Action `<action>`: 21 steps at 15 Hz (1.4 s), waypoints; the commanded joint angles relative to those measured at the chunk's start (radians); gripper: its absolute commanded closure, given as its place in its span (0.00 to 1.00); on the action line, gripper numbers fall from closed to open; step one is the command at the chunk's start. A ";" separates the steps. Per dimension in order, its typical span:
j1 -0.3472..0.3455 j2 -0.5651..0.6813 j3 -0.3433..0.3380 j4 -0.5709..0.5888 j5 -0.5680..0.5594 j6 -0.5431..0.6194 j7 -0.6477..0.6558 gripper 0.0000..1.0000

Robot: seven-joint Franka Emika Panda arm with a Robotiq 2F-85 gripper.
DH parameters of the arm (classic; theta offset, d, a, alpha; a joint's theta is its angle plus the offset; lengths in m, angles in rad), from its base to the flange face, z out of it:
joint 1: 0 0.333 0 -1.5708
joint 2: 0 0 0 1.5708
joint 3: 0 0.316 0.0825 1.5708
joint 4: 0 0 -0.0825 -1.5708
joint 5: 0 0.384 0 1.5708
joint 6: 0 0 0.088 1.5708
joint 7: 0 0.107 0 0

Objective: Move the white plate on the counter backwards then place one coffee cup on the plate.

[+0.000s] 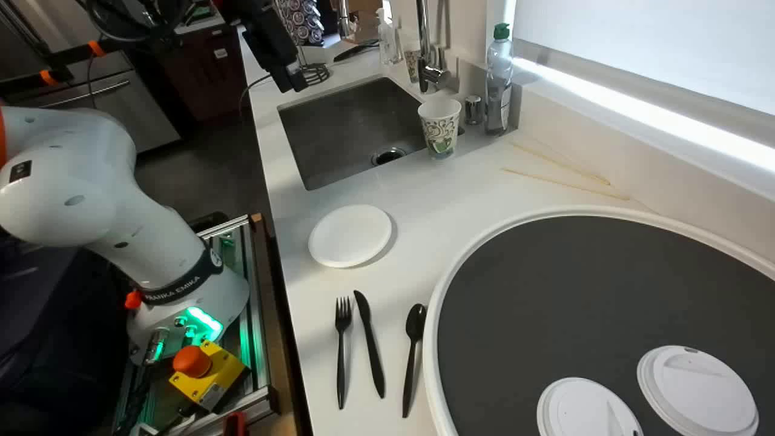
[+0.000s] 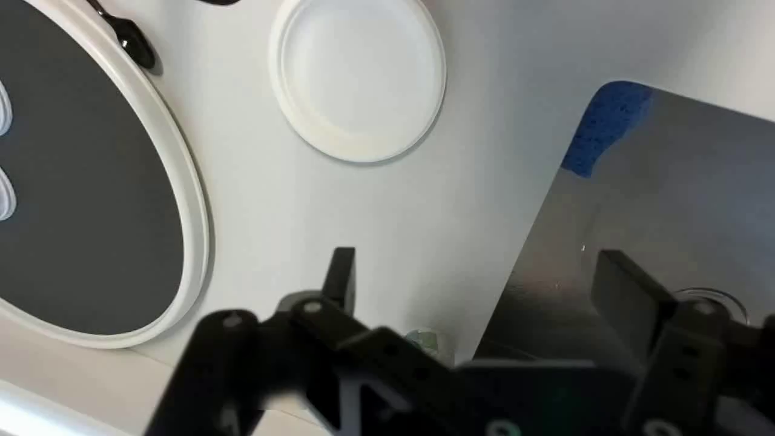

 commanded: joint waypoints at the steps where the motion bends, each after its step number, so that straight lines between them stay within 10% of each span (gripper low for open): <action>1: 0.018 0.004 -0.014 0.002 -0.014 -0.004 0.013 0.00; 13: -0.033 -0.006 0.011 -0.017 -0.066 -0.085 0.108 0.00; 21: -0.048 0.000 -0.097 -0.021 0.061 -0.166 0.188 0.00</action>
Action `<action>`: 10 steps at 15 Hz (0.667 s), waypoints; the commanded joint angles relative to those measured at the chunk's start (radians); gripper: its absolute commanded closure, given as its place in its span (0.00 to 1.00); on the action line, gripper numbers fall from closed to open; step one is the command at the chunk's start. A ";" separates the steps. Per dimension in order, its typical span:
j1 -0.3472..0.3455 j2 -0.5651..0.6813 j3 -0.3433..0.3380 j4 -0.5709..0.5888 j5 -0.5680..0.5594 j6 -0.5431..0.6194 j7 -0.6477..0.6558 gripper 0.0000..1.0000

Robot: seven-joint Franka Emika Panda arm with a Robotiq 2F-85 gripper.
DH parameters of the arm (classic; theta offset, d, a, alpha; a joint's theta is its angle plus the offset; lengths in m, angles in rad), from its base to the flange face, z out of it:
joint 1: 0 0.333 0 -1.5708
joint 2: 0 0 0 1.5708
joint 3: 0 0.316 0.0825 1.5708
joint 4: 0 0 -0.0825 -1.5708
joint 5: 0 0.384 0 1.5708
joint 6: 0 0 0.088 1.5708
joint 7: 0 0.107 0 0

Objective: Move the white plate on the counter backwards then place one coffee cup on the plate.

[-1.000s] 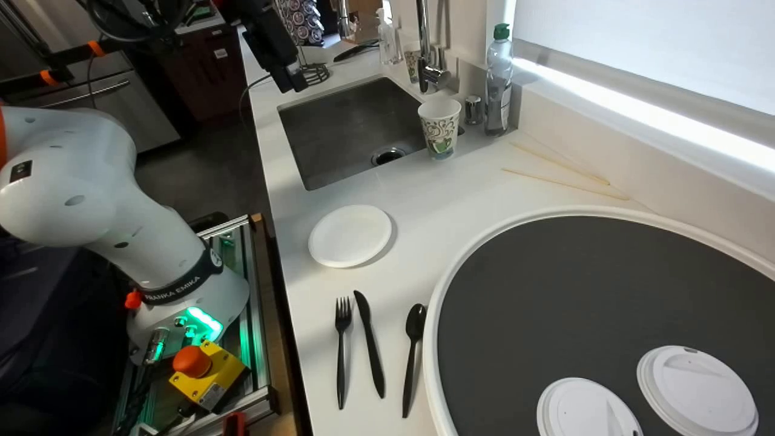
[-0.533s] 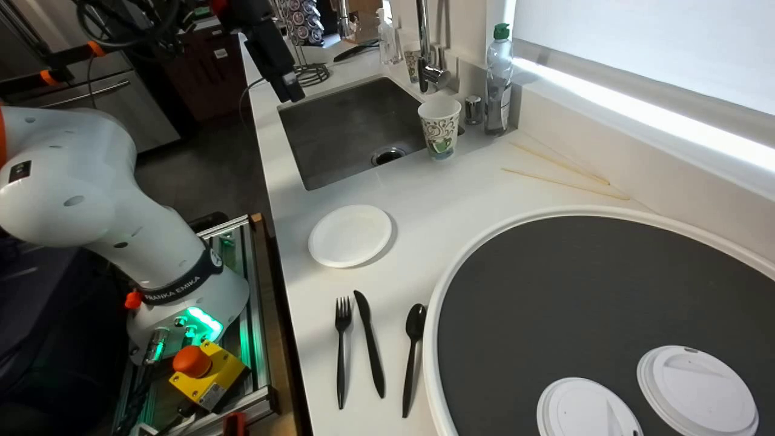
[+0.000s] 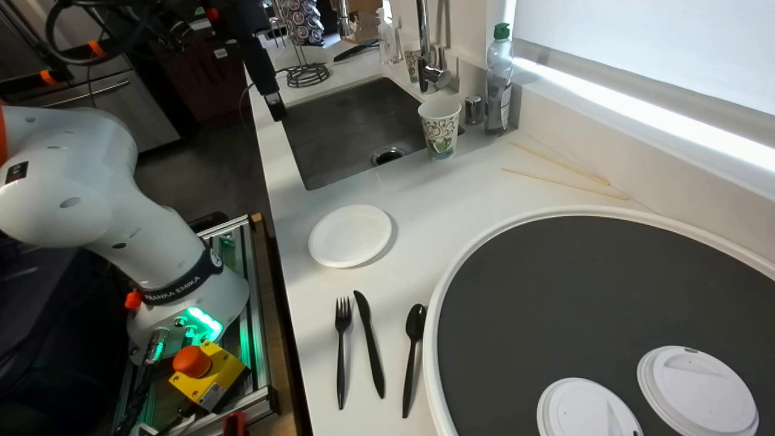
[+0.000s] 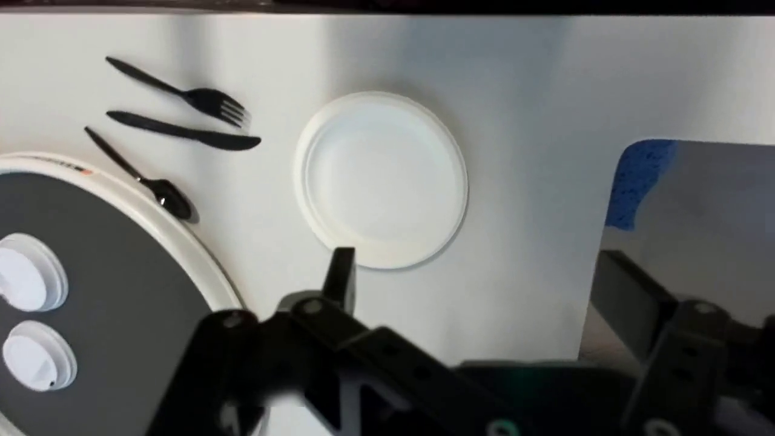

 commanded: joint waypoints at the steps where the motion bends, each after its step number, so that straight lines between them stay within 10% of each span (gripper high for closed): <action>1: -0.020 0.004 -0.084 0.001 0.095 -0.036 0.019 0.00; 10: -0.073 0.013 -0.122 0.002 0.130 -0.011 0.007 0.00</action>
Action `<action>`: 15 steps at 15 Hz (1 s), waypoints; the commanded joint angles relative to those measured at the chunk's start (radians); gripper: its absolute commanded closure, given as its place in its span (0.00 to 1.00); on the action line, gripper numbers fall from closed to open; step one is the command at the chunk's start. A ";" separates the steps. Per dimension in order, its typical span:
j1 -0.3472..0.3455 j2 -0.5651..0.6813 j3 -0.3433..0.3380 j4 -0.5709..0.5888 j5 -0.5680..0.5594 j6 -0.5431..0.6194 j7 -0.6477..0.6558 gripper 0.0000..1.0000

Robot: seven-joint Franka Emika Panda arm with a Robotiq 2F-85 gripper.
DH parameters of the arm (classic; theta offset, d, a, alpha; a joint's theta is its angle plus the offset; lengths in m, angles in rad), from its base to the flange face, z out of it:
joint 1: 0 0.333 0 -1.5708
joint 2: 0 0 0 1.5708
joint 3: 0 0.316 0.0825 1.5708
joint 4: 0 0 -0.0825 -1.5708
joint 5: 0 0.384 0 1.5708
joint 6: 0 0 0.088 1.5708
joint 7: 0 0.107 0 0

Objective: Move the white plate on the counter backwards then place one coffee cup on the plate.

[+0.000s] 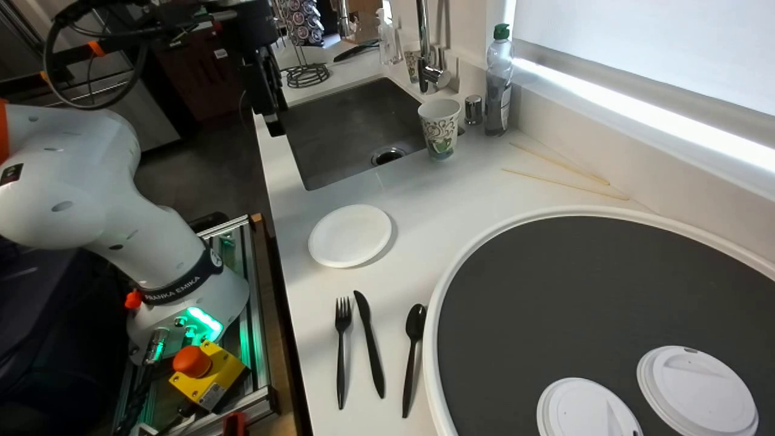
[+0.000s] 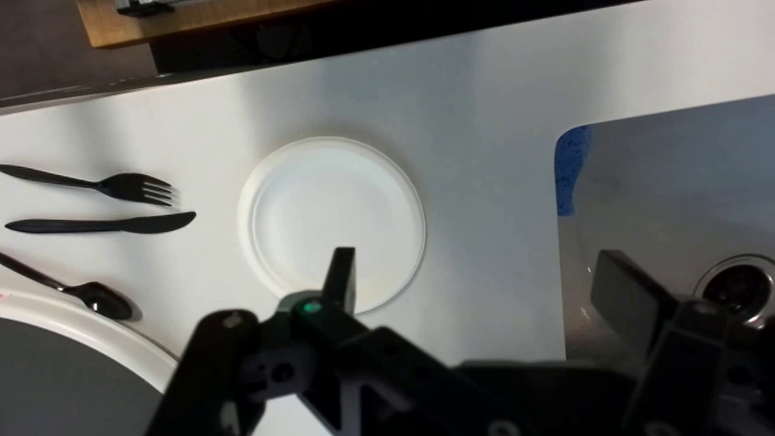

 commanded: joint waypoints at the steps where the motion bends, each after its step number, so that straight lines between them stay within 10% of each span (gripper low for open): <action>1: -0.012 0.000 0.009 0.002 0.008 -0.002 -0.008 0.00; 15: -0.054 0.146 0.040 0.003 0.020 0.303 0.067 0.00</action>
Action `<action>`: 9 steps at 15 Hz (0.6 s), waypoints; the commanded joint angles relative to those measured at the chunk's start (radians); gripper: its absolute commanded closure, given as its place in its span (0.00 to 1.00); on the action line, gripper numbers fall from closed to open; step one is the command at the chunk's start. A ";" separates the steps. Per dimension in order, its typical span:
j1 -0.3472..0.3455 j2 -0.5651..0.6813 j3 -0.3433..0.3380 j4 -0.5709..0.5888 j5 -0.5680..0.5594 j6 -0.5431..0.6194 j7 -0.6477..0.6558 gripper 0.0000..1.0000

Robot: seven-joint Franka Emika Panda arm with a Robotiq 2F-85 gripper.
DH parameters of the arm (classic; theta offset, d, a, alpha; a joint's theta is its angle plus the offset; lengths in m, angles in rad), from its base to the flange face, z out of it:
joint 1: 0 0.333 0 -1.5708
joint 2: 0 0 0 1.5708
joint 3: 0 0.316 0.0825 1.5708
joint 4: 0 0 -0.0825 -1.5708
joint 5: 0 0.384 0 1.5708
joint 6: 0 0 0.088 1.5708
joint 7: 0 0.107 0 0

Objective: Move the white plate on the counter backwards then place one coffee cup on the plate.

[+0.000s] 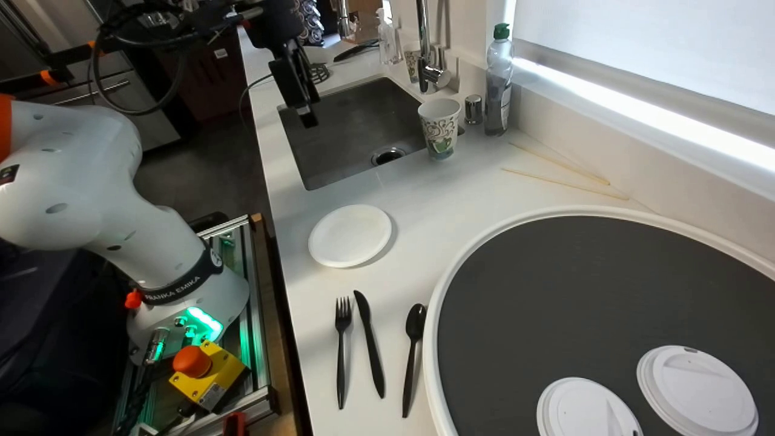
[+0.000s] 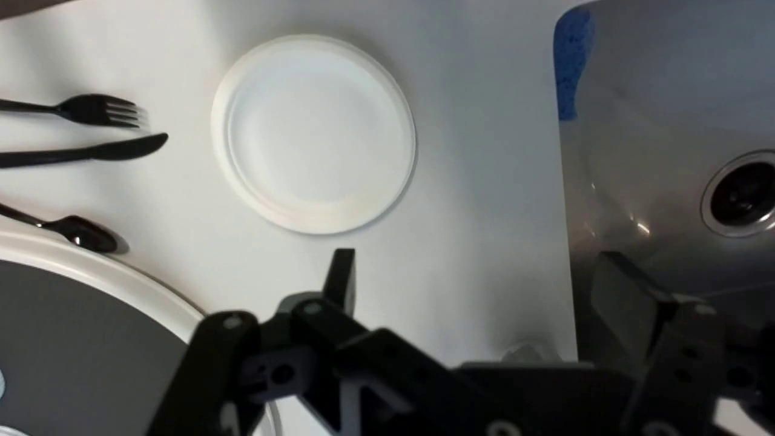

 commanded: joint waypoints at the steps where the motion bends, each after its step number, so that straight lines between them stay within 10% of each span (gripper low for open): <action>1: -0.014 0.090 0.008 0.003 0.010 0.112 0.017 0.00; 9: -0.027 0.234 -0.002 0.002 -0.021 0.204 -0.001 0.00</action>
